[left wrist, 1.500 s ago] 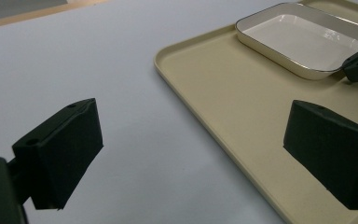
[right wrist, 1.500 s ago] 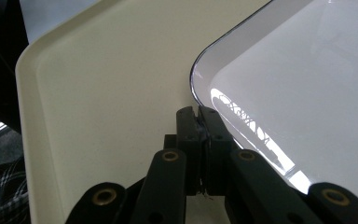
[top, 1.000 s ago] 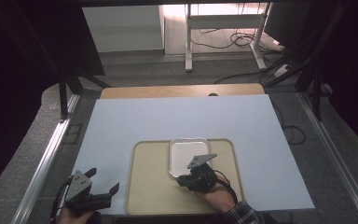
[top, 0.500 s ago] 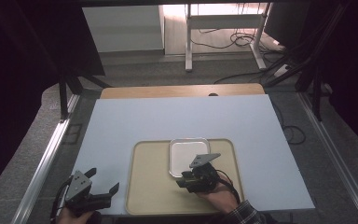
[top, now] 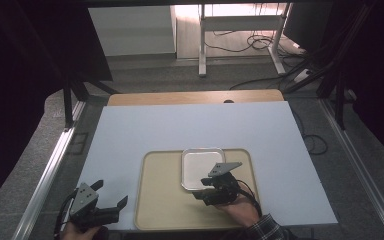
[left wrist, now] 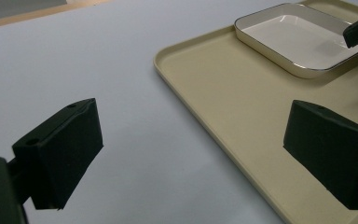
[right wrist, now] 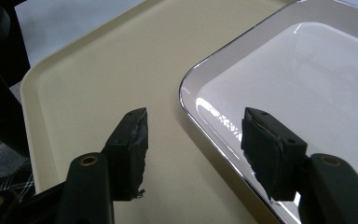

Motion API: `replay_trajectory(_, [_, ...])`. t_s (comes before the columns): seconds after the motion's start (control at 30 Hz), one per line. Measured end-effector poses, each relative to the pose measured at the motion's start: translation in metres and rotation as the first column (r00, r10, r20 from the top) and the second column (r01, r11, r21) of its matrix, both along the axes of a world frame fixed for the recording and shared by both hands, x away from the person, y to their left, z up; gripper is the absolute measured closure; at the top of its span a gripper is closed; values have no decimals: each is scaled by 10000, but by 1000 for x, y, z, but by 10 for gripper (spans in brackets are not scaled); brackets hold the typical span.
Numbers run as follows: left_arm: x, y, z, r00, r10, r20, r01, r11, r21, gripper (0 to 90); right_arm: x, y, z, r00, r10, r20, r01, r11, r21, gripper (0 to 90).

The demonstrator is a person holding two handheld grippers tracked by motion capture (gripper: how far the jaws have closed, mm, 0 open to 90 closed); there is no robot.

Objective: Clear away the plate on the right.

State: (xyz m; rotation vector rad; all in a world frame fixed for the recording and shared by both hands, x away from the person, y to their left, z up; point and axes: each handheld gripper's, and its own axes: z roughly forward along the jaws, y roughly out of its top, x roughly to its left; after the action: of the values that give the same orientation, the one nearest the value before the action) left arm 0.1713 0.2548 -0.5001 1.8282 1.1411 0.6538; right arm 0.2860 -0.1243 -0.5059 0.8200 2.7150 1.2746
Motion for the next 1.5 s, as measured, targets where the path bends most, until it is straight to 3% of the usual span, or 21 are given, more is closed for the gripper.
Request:
replay_trajectory(0.53, [0,0,0,10000,-5,15,5,10000,-10,42,6,-13,5,9990,-395,222,390,9990,216,252])
replay_trajectory(1.17, [0,0,0,10000,-26,28,26,10000,-20,42,12,-37,18,9932,-1064,483,1036,9930,560,189])
replay_trajectory(1.5, [0,0,0,10000,-26,23,26,10000,-18,42,12,-45,23,9907,-1205,638,1176,9919,481,163])
